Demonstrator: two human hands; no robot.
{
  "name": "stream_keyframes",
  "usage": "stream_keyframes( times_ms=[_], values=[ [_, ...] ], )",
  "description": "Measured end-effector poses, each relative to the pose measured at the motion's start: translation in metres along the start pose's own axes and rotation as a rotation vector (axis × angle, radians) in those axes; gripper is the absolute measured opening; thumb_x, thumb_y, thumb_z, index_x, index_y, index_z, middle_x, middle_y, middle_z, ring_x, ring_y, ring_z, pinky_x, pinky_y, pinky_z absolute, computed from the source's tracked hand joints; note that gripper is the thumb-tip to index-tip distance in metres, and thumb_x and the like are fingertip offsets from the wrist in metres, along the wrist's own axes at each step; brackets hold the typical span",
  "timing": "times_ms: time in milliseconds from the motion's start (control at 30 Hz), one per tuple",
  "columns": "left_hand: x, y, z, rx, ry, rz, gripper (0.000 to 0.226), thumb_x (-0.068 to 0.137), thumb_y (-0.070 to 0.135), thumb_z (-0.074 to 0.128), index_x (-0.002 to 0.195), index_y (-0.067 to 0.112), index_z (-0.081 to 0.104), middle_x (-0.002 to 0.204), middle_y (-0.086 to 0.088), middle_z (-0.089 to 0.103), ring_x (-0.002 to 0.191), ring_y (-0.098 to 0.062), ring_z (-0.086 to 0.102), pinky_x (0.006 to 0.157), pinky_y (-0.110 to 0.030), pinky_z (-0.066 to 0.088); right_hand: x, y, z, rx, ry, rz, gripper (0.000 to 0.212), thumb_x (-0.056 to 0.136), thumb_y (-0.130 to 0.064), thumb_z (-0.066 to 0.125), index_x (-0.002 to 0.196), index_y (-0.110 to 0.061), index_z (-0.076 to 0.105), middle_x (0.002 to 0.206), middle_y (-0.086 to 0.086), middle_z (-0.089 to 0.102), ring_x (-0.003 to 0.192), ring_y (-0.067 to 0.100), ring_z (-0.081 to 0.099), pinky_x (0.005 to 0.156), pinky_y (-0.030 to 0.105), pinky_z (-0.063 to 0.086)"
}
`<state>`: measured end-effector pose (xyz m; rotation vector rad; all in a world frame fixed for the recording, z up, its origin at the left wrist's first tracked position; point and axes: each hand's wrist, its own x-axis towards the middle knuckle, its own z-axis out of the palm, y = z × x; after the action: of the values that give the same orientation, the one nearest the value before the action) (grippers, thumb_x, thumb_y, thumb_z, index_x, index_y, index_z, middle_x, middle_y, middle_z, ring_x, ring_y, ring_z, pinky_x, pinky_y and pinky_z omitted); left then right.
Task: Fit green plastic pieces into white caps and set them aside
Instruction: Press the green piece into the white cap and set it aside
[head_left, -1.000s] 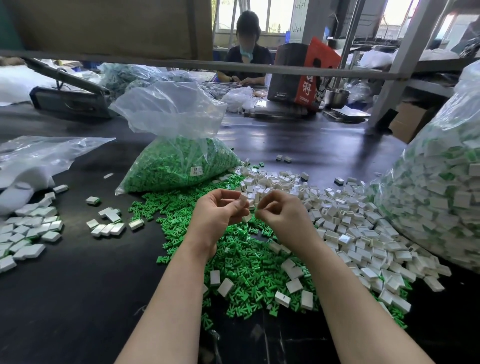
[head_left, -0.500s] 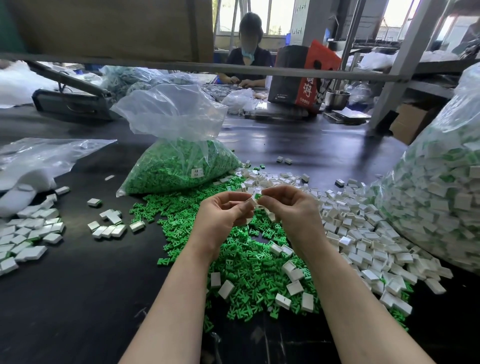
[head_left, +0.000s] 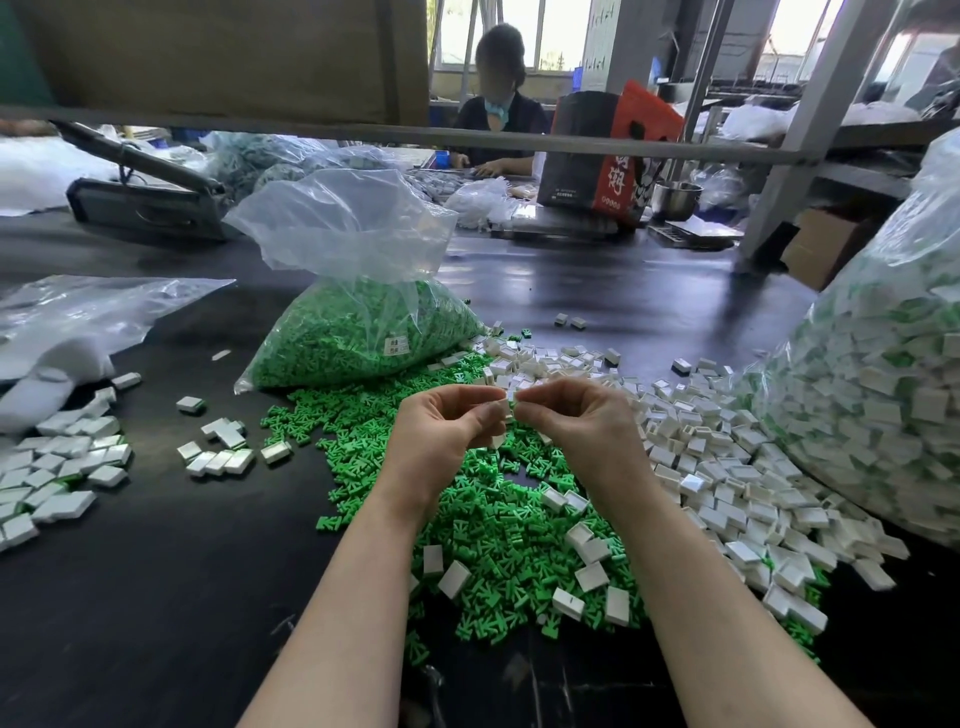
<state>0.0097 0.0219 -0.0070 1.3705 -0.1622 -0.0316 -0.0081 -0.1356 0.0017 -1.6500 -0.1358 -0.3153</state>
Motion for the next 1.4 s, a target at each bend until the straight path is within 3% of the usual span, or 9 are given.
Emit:
stream_keyframes(
  times_ms=[100,300,433,667,967,1233,1400],
  values=[
    [0.0,0.001,-0.001,0.046,-0.016,0.045,0.011,0.081,0.008,0.073,0.091,0.009,0.075,0.084,-0.008,0.076,0.072,-0.015,0.07,0.066,-0.02,0.055,0.0,0.003,-0.002,0.008,-0.01,0.049,0.014,0.081,-0.007,0.077,0.094,-0.006,0.075,0.08,0.001,0.075,0.066,0.001,0.068,0.059,0.01,0.048],
    [-0.001,0.001,-0.001,0.151,-0.01,0.076,0.01,0.085,0.002,0.07,0.091,0.009,0.075,0.081,-0.006,0.076,0.073,-0.016,0.071,0.066,-0.019,0.055,0.0,0.007,-0.003,-0.091,-0.088,0.063,0.004,0.088,-0.009,0.071,0.087,-0.01,0.075,0.071,0.0,0.074,0.058,-0.001,0.063,0.056,0.009,0.045],
    [-0.003,0.001,0.003,0.194,0.0,0.092,0.011,0.086,0.0,0.07,0.087,0.011,0.074,0.078,-0.008,0.075,0.078,-0.027,0.073,0.072,-0.029,0.06,0.001,0.007,-0.003,-0.146,-0.096,0.064,0.003,0.087,-0.01,0.072,0.086,-0.009,0.074,0.075,0.004,0.074,0.065,0.007,0.068,0.061,0.014,0.049],
    [-0.003,0.0,0.002,0.208,-0.028,0.067,0.011,0.085,-0.002,0.07,0.087,0.008,0.074,0.08,-0.009,0.076,0.08,-0.028,0.073,0.077,-0.031,0.06,0.0,0.009,-0.004,-0.219,-0.104,0.062,0.005,0.086,-0.007,0.072,0.083,-0.003,0.073,0.076,0.011,0.073,0.064,0.01,0.065,0.062,0.018,0.051],
    [-0.002,-0.004,0.0,0.294,-0.062,0.091,0.019,0.083,-0.004,0.071,0.082,0.014,0.074,0.077,-0.004,0.076,0.075,-0.02,0.074,0.07,-0.023,0.058,-0.002,0.01,-0.008,-0.299,-0.146,0.025,0.007,0.085,-0.007,0.073,0.078,-0.006,0.073,0.074,0.01,0.073,0.072,0.028,0.068,0.069,0.034,0.057],
    [-0.001,-0.009,-0.002,0.323,-0.073,0.092,0.021,0.083,-0.006,0.07,0.083,0.014,0.075,0.077,-0.003,0.076,0.075,-0.019,0.074,0.069,-0.022,0.058,-0.003,0.014,-0.008,-0.308,-0.166,0.047,0.006,0.085,-0.007,0.073,0.079,-0.007,0.074,0.074,0.008,0.073,0.065,0.013,0.066,0.067,0.024,0.054],
    [-0.001,-0.01,-0.003,0.311,-0.065,0.086,0.021,0.082,-0.009,0.07,0.082,0.011,0.075,0.078,-0.008,0.076,0.076,-0.024,0.074,0.072,-0.027,0.059,-0.003,0.015,-0.009,-0.297,-0.185,0.054,0.007,0.085,-0.003,0.073,0.078,-0.008,0.073,0.073,0.008,0.072,0.066,0.014,0.064,0.07,0.03,0.055]
  ],
)
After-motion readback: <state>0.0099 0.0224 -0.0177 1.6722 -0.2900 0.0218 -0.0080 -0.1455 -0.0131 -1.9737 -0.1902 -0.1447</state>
